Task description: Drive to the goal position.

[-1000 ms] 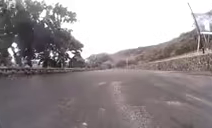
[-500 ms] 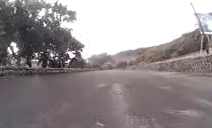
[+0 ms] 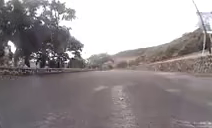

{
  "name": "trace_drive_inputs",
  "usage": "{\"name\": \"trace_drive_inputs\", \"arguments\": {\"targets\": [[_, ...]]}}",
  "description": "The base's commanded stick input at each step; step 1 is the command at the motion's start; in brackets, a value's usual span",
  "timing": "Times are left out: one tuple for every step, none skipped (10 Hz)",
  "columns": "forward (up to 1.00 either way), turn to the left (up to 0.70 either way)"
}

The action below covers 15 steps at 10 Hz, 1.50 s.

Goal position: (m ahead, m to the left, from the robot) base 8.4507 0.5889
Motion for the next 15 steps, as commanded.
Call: {"name": "trace_drive_inputs", "arguments": {"targets": [[0.70, 0.00], [0.70, 0.00], [0.70, 0.00], [0.70, 0.00], [0.70, 0.00], [0.70, 0.00], [0.70, 0.00], [0.70, 0.00], [0.70, 0.00], [0.70, 0.00], [0.70, 0.00], [0.70, 0.00], [0.70, 0.00], [0.70, 0.00], [0.70, 0.00]]}}
